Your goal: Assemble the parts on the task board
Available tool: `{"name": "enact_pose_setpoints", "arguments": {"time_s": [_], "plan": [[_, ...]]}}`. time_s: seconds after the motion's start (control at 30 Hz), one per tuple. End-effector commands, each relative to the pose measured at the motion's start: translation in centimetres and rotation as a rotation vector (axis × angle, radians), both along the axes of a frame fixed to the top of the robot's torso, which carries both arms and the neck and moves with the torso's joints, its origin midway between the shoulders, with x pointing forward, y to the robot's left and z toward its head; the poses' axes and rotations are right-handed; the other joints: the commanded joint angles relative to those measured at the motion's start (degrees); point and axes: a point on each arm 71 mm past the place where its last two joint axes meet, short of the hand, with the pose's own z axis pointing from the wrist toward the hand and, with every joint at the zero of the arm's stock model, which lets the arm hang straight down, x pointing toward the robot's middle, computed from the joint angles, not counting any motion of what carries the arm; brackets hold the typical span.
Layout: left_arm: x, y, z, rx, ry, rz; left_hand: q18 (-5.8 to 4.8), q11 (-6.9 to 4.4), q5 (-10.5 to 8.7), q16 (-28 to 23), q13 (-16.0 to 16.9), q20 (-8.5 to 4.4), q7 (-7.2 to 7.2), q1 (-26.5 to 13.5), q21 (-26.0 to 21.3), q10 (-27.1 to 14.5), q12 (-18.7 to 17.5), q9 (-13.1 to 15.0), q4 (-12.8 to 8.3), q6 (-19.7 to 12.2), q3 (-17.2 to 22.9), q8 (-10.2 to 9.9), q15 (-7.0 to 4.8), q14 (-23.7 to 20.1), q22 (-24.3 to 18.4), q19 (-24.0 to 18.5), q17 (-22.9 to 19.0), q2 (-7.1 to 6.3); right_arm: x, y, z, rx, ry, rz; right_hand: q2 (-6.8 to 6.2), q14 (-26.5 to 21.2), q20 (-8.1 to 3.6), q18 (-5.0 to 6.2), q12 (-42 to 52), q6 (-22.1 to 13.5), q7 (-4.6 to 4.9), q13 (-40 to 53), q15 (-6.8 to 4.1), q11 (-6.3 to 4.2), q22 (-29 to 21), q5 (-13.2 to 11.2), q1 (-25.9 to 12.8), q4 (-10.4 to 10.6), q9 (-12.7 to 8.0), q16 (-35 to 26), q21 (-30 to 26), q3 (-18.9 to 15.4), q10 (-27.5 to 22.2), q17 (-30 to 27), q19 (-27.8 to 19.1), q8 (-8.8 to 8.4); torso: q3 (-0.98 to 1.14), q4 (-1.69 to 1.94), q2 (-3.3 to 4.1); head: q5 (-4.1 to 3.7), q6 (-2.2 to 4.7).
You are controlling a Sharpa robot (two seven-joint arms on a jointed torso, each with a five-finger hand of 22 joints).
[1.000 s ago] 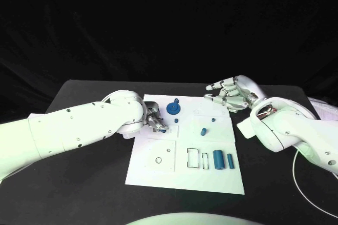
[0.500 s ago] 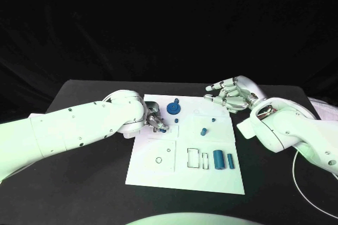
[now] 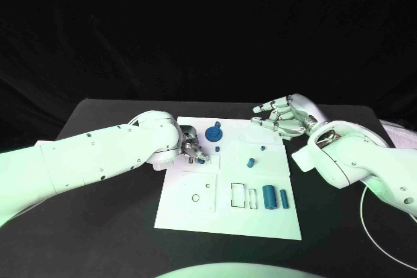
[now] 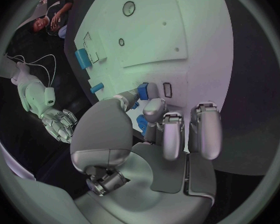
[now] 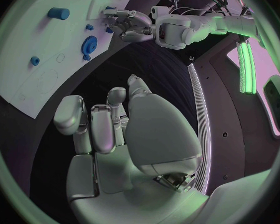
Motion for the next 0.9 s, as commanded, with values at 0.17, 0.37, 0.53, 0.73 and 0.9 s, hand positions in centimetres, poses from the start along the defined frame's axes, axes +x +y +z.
{"name": "enact_pose_setpoints", "arguments": {"time_s": [0.17, 0.37, 0.53, 0.73, 0.9], "plan": [[-0.25, -0.25, -0.72, 0.020, 0.040, -0.018, -0.74, -0.17, 0.00, 0.18, 0.60, -0.56, 0.14, -1.57, 0.64, 0.80, 0.62, -0.13, 0.85, 0.65, -1.93, -0.30, -0.27, 6.02, 6.89, 2.74, 15.08, 0.50, -0.08, 0.09, -0.11, -0.006, -0.001, 0.019, 0.31, 1.72, -0.08, 1.05, -0.32, 0.00, 0.28, -0.21, -0.10, -0.09, -0.27, 0.44, 0.18, 0.18, 0.01, -0.50, -0.46, -0.23, -0.51, -0.21, -0.42, -0.09, -0.04, 0.02, -0.02, -0.06, -0.05], [-0.17, -0.26, -0.73, 0.020, 0.040, -0.017, -0.80, -0.18, -0.02, 0.18, 0.83, -0.58, 0.12, -2.75, 0.83, 1.02, 0.77, -0.24, 1.85, 1.02, -3.82, -0.46, -0.29, 6.02, 7.22, 2.88, 15.08, 0.66, -0.07, -0.03, -0.14, -0.010, -0.001, 0.016, 0.42, 1.69, -0.05, 1.04, -0.34, -0.07, 0.32, -0.31, -0.06, -0.03, -0.29, 0.48, -0.08, 0.36, 0.00, -0.56, -0.51, -0.35, -0.60, -0.24, -0.42, -0.10, -0.02, 0.03, 0.00, -0.14, 0.02], [-0.01, -0.16, -0.76, 0.021, 0.038, -0.010, -0.89, -0.15, -0.12, 0.18, 1.06, -0.55, 0.16, -4.36, 1.05, 1.21, 0.92, -0.30, 3.23, 1.44, -6.45, -0.53, -0.24, 6.02, 7.59, 3.02, 15.08, 0.69, -0.07, -0.03, -0.15, -0.011, -0.001, 0.017, 0.50, 1.66, -0.02, 1.07, -0.31, -0.12, 0.35, -0.39, -0.02, 0.01, -0.43, 0.45, -0.40, 0.55, 0.00, -0.62, -0.63, -0.53, -0.65, -0.27, -0.51, -0.10, -0.03, 0.04, -0.03, -0.16, 0.08], [0.12, 0.05, -0.78, 0.023, 0.036, 0.000, -0.94, -0.32, -0.31, 0.18, 0.64, -0.67, -0.07, -6.15, 1.21, 1.26, 0.58, -0.16, 5.18, 1.87, -12.24, -0.33, -0.38, 6.02, 7.92, 3.13, 15.08, 0.11, -0.07, -0.04, -0.19, -0.012, 0.001, 0.019, 0.83, 1.65, 0.04, 1.09, -0.13, -0.13, 0.38, -0.45, 0.03, 0.06, -0.55, 0.19, -1.13, 0.83, 0.00, -0.67, -0.75, -0.85, -0.65, -0.26, -0.56, -0.06, -0.05, 0.04, -0.02, -0.21, 0.16], [0.12, 0.16, -0.76, 0.022, 0.034, 0.003, -0.94, -0.39, -0.35, 0.18, 0.55, -0.75, -0.13, -5.75, 1.17, 1.29, 0.47, -0.12, 5.86, 1.86, -15.33, -0.32, -0.44, 6.02, 7.95, 3.13, 15.08, 0.52, -0.07, -0.06, -0.23, -0.013, 0.002, 0.020, 0.98, 1.64, 0.09, 1.10, 0.00, -0.17, 0.38, -0.62, 0.07, 0.09, -0.61, -0.84, -1.79, 0.81, 0.01, -0.73, -0.86, -1.37, -0.73, -0.24, -0.57, -0.04, -0.09, 0.07, -0.07, -0.25, 0.12]]}}
